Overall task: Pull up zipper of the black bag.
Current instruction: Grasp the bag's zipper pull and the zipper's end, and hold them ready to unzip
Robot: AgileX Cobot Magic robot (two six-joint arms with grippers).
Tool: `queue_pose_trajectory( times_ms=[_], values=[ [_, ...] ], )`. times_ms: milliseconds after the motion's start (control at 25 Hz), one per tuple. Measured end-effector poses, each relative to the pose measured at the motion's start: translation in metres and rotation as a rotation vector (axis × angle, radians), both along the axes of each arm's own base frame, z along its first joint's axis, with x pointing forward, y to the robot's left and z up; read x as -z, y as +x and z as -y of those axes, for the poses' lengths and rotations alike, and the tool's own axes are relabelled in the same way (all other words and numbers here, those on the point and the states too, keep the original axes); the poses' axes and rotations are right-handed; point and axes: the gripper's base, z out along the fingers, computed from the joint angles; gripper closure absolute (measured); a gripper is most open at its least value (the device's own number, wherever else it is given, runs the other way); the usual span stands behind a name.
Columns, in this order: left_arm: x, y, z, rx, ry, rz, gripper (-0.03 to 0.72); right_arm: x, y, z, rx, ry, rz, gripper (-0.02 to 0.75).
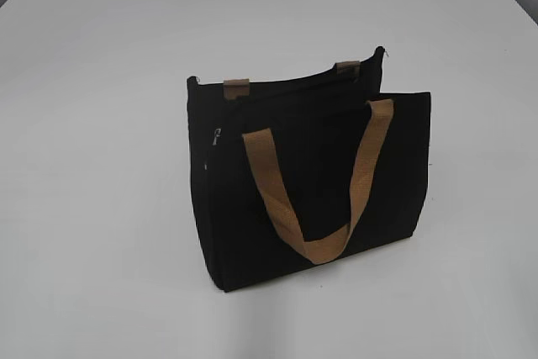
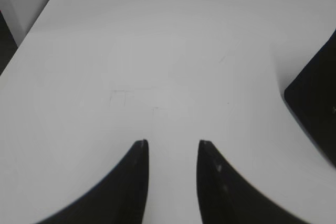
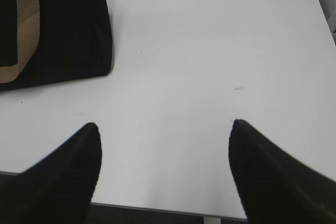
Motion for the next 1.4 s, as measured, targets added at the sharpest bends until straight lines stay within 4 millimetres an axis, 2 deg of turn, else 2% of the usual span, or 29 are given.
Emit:
queue_pose_trajectory(
  times_ms=[1200, 1280, 1400],
  values=[
    [-0.001, 0.002, 0.000, 0.000, 0.001, -0.011, 0.448, 0.000, 0.000, 0.000, -0.002, 0.002, 0.000, 0.157],
    [-0.005, 0.007, 0.000, 0.000, 0.001, -0.012, 0.448, 0.000, 0.000, 0.000, -0.002, 0.002, 0.000, 0.157],
    [-0.022, 0.017, 0.001, 0.000, -0.005, 0.110, 0.448, 0.000, 0.001, -0.001, -0.009, 0.011, -0.009, 0.157]
  ],
)
